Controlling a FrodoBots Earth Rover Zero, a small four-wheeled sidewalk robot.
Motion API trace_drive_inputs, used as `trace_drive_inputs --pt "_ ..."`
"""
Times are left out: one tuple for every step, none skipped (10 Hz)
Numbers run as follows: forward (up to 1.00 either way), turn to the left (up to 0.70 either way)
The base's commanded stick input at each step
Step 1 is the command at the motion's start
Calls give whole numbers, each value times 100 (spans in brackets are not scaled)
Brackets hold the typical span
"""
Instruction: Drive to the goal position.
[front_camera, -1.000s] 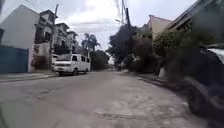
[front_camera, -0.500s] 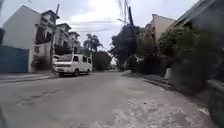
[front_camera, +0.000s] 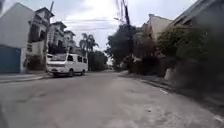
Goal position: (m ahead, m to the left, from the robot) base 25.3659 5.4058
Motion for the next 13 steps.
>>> trace_drive_inputs --pt "70 0" --pt "70 0" --pt "70 0" --pt "70 0" --pt "70 0" --pt "70 0" --pt "70 0" --pt "70 0" --pt "70 0" --pt "70 0" --pt "70 0" --pt "70 0" --pt "70 -17"
